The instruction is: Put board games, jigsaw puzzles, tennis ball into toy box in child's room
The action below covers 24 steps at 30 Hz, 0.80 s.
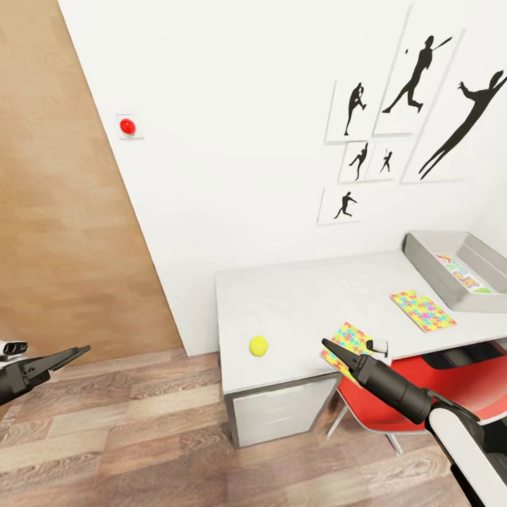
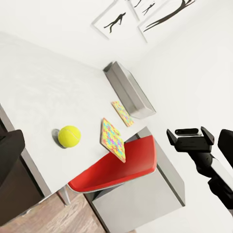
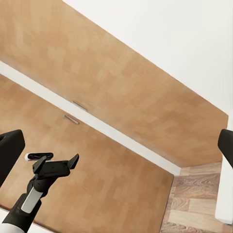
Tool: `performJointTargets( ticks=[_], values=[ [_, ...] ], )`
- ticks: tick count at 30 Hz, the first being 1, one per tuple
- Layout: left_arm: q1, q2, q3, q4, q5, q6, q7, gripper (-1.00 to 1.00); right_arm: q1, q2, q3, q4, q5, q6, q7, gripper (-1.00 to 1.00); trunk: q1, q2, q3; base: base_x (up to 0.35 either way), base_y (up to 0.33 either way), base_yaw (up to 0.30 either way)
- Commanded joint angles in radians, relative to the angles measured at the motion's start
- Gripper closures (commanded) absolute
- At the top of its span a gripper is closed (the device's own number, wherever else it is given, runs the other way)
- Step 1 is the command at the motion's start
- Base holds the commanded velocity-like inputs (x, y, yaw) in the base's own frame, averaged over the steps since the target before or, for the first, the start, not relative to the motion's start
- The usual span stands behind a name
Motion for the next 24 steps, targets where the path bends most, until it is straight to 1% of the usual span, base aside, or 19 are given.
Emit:
performJointTargets(
  ticks=[1,15,24],
  values=[
    [0.0,0.0,0.0,0.0,-0.001,0.009,-0.004,-1.0,-0.001,-0.001,0.001,0.0,-0.01,0.008,-0.002,-1.0,0.001,-0.002,-0.002,0.077,0.019,0.0],
    [0.0,0.0,0.0,0.0,-0.001,0.002,-0.004,-1.0,-0.001,-0.002,-0.003,0.001,-0.01,0.008,-0.002,-1.0,0.001,-0.002,-0.001,0.076,0.004,0.0],
    [-0.001,0.0,0.0,0.0,-0.001,0.001,-0.004,-1.0,-0.001,-0.002,-0.001,-0.001,-0.01,0.008,-0.001,-1.0,0.001,-0.002,0.01,0.047,0.0,-0.056]
  ],
)
